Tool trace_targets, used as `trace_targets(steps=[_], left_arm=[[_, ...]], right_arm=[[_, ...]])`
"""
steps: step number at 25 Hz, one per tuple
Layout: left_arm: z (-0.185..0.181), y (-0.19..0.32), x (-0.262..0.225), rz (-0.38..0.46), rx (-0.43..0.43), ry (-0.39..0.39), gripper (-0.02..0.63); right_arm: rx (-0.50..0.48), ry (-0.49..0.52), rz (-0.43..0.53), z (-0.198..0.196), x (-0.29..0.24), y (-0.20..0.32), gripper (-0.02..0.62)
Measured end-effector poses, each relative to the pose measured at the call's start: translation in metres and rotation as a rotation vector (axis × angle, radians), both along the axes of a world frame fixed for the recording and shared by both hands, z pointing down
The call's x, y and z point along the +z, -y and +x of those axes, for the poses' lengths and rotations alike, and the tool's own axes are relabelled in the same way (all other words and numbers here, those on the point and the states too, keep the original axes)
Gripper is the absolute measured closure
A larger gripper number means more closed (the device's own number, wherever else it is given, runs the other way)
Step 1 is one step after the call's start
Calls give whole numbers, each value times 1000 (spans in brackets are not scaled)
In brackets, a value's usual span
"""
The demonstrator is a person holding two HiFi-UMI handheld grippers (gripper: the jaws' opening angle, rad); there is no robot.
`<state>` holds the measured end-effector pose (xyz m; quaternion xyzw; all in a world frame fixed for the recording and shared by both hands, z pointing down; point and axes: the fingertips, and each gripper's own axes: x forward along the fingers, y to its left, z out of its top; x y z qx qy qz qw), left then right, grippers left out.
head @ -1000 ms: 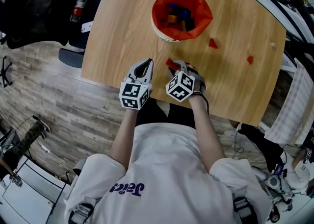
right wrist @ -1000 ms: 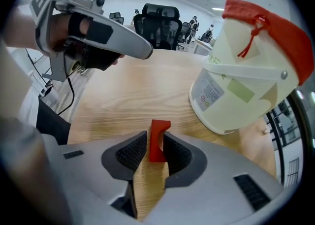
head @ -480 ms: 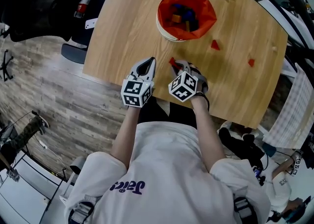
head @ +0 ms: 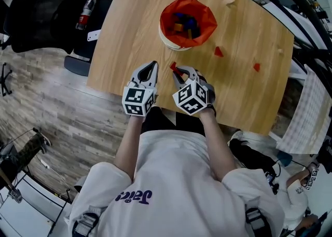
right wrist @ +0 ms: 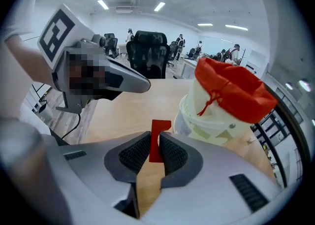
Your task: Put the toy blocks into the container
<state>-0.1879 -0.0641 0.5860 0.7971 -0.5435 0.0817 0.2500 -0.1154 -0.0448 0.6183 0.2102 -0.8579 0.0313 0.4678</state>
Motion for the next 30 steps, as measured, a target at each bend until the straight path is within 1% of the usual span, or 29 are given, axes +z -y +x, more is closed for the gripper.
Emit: trace_targets(steps=[9, 14, 18, 23, 30], left_arm=[[-21, 28, -81, 141, -13, 19, 592], [-19, 41, -116, 198, -6, 28, 592], [-11, 53, -138, 235, 17, 32, 592], [2, 70, -160, 277, 42, 35, 592], [22, 90, -168, 297, 75, 31, 592]], right_arm=[[58, 190, 91, -20, -100, 29, 532], [71, 264, 169, -22, -150, 42, 532], [82, 293, 223, -18, -178, 56, 532], [108, 321, 261, -7, -202, 76, 532], [128, 305, 283, 10, -205, 103, 532]])
